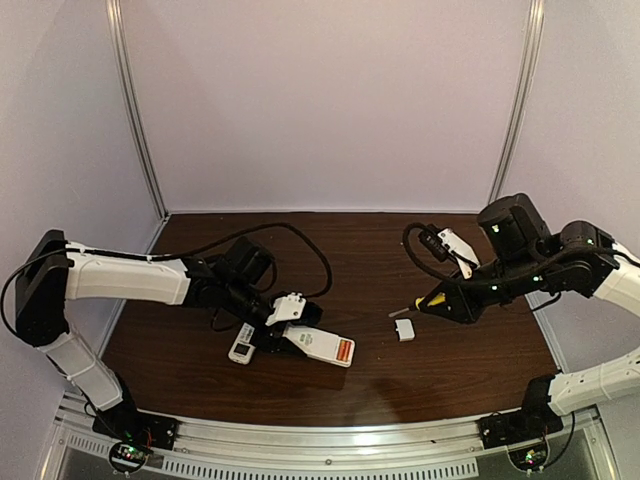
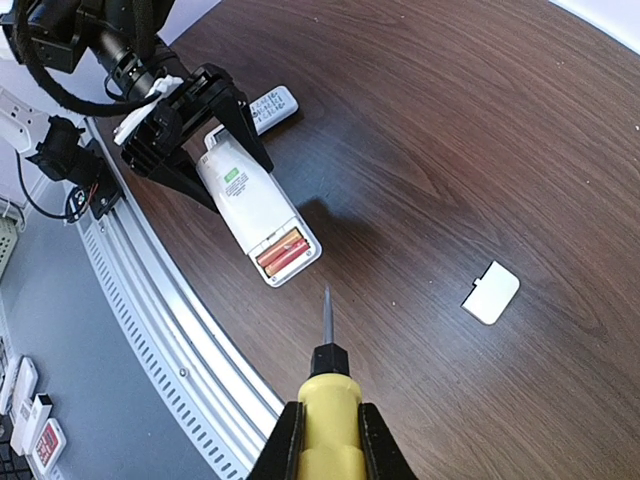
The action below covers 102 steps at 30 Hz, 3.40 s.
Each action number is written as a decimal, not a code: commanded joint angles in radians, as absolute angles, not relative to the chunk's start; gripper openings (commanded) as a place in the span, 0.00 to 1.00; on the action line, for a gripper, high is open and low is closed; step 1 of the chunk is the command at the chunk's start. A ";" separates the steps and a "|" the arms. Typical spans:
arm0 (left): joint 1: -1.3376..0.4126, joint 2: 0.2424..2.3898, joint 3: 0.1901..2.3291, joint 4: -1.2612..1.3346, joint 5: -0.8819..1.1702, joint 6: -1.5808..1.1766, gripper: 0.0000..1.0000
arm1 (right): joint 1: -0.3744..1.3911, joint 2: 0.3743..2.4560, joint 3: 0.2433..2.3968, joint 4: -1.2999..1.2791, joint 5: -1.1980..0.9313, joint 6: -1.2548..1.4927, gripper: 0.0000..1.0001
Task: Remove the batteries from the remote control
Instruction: Remove the battery from the remote control without the battery cover.
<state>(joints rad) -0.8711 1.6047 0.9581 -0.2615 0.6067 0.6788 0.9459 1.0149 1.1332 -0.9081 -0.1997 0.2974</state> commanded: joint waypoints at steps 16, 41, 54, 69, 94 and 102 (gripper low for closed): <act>-0.868 1.557 1.000 -0.344 0.686 0.727 0.00 | 1.072 1.120 1.182 -0.917 -0.248 0.161 0.00; -0.874 1.592 1.054 -0.432 0.774 0.742 0.00 | 1.117 1.339 1.253 -0.827 -0.170 0.026 0.00; -0.875 1.601 1.068 -0.432 0.782 0.732 0.00 | 1.133 1.321 1.224 -0.837 -0.170 0.021 0.00; -0.884 1.605 1.069 -0.423 0.785 0.726 0.00 | 1.136 1.280 1.194 -0.819 -0.122 0.024 0.00; -0.884 1.618 1.059 -0.379 0.792 0.692 0.00 | 1.136 1.255 1.161 -0.765 -0.076 0.025 0.00; -0.883 1.624 1.064 -0.379 0.793 0.691 0.00 | 1.136 1.234 1.139 -0.757 -0.105 0.040 0.00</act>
<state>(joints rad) -0.8787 1.6123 1.0412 -0.4187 0.7643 0.6991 1.1282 1.2556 1.1522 -0.7769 -0.1108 0.0292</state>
